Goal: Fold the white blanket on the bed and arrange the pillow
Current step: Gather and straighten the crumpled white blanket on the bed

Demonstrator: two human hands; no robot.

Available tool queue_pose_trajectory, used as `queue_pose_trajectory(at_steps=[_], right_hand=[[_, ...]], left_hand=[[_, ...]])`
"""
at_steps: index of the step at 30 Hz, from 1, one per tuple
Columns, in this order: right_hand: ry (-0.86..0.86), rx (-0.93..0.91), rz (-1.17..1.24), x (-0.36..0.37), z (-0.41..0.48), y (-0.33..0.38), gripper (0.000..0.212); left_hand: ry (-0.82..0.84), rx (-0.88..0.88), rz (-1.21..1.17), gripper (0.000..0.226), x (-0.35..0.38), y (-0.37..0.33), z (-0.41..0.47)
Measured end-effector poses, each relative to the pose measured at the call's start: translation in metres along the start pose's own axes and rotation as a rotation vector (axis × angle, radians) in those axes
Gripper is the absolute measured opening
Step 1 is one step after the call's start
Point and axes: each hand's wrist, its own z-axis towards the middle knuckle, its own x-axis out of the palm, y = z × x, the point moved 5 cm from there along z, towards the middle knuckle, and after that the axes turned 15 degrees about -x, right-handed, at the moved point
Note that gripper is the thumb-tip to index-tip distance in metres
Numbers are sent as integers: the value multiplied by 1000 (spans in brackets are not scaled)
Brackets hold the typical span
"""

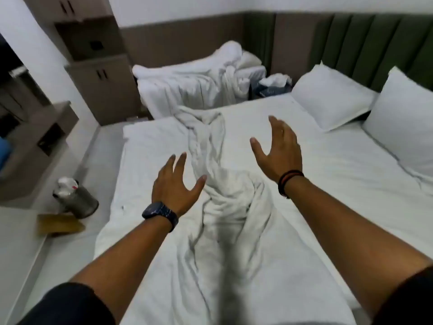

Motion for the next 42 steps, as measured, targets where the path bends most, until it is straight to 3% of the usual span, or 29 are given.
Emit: queue_pose_trajectory(at_steps=[4, 7, 10, 14, 19, 21, 23, 27, 30, 33, 35, 39, 42], right_hand=[[274, 252, -6, 70, -111, -63, 74], [414, 355, -3, 115, -184, -94, 77], [550, 394, 0, 154, -246, -110, 78], [679, 437, -22, 191, -319, -120, 78], [880, 393, -88, 224, -385, -128, 76], [948, 345, -152, 231, -398, -127, 74], [976, 338, -195, 233, -402, -123, 73], [887, 419, -159, 222, -398, -103, 65], [731, 475, -175, 204, -391, -81, 54], [564, 457, -299, 183, -389, -64, 45], [641, 477, -372, 175, -399, -63, 59], [965, 520, -415, 176, -434, -69, 92], [998, 477, -387, 177, -450, -62, 98]], left_hand=[[270, -144, 70, 84, 96, 49, -61], [372, -226, 68, 85, 156, 81, -104], [525, -342, 40, 92, 206, 111, -143], [769, -641, -52, 102, 267, 147, -190], [887, -811, -97, 105, 316, 166, -224], [935, -787, -46, 95, 329, 173, -229], [975, -736, -84, 63, 338, 178, -229], [943, -644, -335, 12, 320, 188, -224], [849, -584, -451, 7, 289, 205, -215], [715, -573, -477, 22, 252, 235, -200], [623, -589, -459, 22, 229, 265, -191], [547, -637, -426, 20, 192, 327, -198], [458, -674, -389, 21, 151, 372, -218]])
